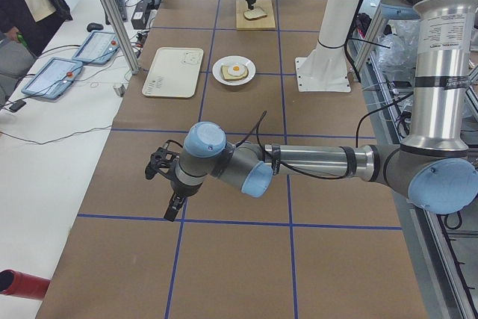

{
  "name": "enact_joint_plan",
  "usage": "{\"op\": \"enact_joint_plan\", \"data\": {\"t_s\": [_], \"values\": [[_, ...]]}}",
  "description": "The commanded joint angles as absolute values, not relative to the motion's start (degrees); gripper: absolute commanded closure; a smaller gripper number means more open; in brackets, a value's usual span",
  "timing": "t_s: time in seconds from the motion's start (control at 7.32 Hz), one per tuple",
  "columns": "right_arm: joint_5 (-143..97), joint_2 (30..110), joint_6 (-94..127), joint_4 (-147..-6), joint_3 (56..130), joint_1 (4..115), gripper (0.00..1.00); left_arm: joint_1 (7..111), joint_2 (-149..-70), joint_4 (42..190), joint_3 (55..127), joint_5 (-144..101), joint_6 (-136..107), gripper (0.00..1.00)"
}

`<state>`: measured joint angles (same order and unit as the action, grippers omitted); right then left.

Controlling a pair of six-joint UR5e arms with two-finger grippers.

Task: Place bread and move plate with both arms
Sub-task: 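Close the right gripper on the bread slice edge and lift it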

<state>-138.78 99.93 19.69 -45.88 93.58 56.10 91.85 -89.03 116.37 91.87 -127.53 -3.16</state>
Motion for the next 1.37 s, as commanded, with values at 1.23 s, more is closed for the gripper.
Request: {"op": "enact_joint_plan", "data": {"t_s": [1.23], "values": [[-137.9, 102.12, 19.6, -42.38, 93.78, 54.76, 1.0, 91.85, -88.95, 116.37, 91.76, -127.53, -3.08, 0.0]]}}
